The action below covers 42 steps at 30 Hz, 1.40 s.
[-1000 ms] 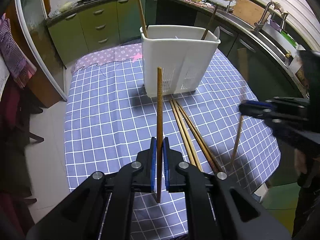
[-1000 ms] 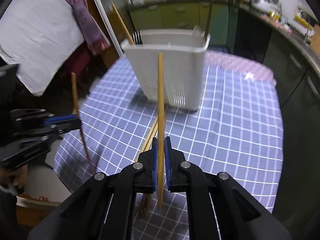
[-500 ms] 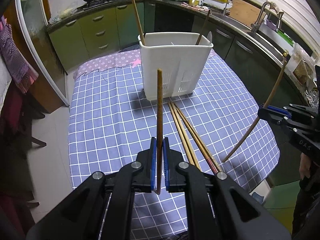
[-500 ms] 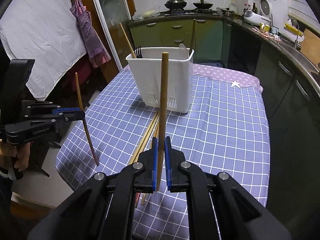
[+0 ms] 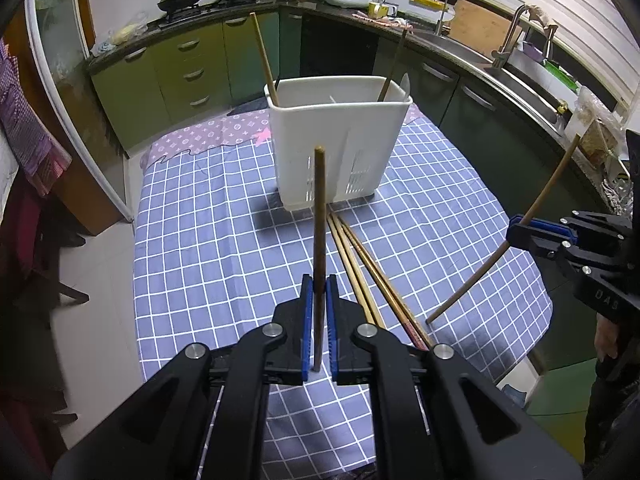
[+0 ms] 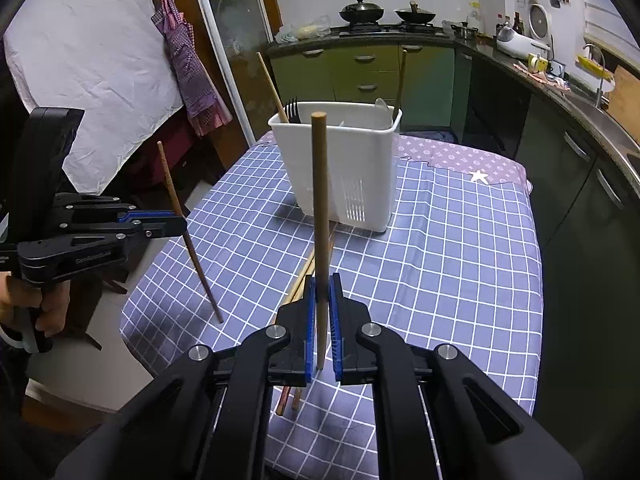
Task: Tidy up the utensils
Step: 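Lift the chopstick upright with the left tool while the right tool lifts its chopstick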
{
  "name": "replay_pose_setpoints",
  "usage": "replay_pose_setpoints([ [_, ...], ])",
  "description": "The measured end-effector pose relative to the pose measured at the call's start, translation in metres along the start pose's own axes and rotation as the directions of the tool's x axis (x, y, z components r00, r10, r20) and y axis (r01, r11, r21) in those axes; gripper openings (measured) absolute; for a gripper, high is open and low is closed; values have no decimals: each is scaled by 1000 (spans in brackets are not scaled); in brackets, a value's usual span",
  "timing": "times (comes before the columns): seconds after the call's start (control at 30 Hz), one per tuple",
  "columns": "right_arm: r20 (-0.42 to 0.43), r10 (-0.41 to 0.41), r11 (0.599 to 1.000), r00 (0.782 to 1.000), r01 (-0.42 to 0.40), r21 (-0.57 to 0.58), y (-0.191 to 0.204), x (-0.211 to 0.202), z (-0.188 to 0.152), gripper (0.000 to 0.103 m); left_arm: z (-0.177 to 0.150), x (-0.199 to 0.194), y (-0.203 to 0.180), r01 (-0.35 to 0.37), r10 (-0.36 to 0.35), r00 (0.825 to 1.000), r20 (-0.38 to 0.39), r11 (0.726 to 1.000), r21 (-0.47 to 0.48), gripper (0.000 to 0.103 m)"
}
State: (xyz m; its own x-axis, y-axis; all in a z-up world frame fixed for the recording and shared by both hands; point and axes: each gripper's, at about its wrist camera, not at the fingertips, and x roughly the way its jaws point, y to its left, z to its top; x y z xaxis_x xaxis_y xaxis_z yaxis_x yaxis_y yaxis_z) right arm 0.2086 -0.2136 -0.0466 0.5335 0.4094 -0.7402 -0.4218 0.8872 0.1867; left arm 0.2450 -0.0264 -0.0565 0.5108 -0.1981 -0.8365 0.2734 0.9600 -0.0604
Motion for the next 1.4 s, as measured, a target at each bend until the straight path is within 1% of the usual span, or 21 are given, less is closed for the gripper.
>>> replay_pose_setpoints([
  [0.33,12,1,1000,1000,-1,-24,6,-7,9,8,13,-7,-4,-1,0,1000,24,1000,8,7],
  [0.47,30,-1,999,1000,2,-36,8,-13,20,8,22,-10,-8,11,-12,1000,27,1000,14,7],
  [0.57,68,-8,998,998,12,-54,12,-26,35,8,33,-19,-12,8,-9,999,50,1000,23,7],
  [0.67,124,-15,997,992,24,-69,16,-45,57,8,52,-38,-16,-1,-3,995,103,999,35,7],
  [0.77,184,-10,997,983,24,-75,18,-65,82,8,76,-62,-20,-12,5,985,174,999,41,7],
  [0.83,226,0,997,974,16,-70,18,-78,101,8,94,-79,-22,-19,9,974,225,999,43,7],
  [0.87,250,7,998,968,10,-66,18,-85,112,8,106,-89,-22,-19,7,965,261,999,41,7],
  [0.9,278,10,998,961,7,-61,17,-91,123,8,113,-95,-24,-18,6,960,280,999,40,7],
  [0.97,328,7,999,945,11,-53,16,-100,142,8,130,-108,-24,-21,8,941,337,999,36,7],
  [1.0,353,1,999,935,16,-45,14,-102,151,8,138,-112,-27,-31,15,930,366,999,37,7],
  [1.03,371,-7,999,929,22,-38,12,-101,160,8,147,-114,-28,-52,31,915,402,998,40,7],
  [1.07,382,-17,999,924,31,-31,10,-98,168,7,152,-113,-28,-63,41,907,420,997,39,7],
  [1.1,389,-30,999,921,42,-23,7,-93,176,7,158,-109,-27,-69,47,901,431,997,35,7],
  [1.13,393,-43,999,919,52,-13,3,-87,182,7,162,-103,-26,-73,52,900,433,997,31,7],
  [1.2,378,-50,999,924,52,3,-4,-70,193,7,172,-82,-24,-86,69,904,421,996,23,7],
  [1.27,355,-62,998,933,59,21,-12,-49,201,7,174,-61,-22,-97,82,914,397,995,20,7],
  [1.33,314,-74,997,947,69,28,-18,-23,202,7,174,-40,-20,-104,92,929,358,994,15,7],
  [1.4,274,-88,996,958,82,31,-23,-1,200,8,170,-18,-16,-107,98,948,303,994,12,7],
])
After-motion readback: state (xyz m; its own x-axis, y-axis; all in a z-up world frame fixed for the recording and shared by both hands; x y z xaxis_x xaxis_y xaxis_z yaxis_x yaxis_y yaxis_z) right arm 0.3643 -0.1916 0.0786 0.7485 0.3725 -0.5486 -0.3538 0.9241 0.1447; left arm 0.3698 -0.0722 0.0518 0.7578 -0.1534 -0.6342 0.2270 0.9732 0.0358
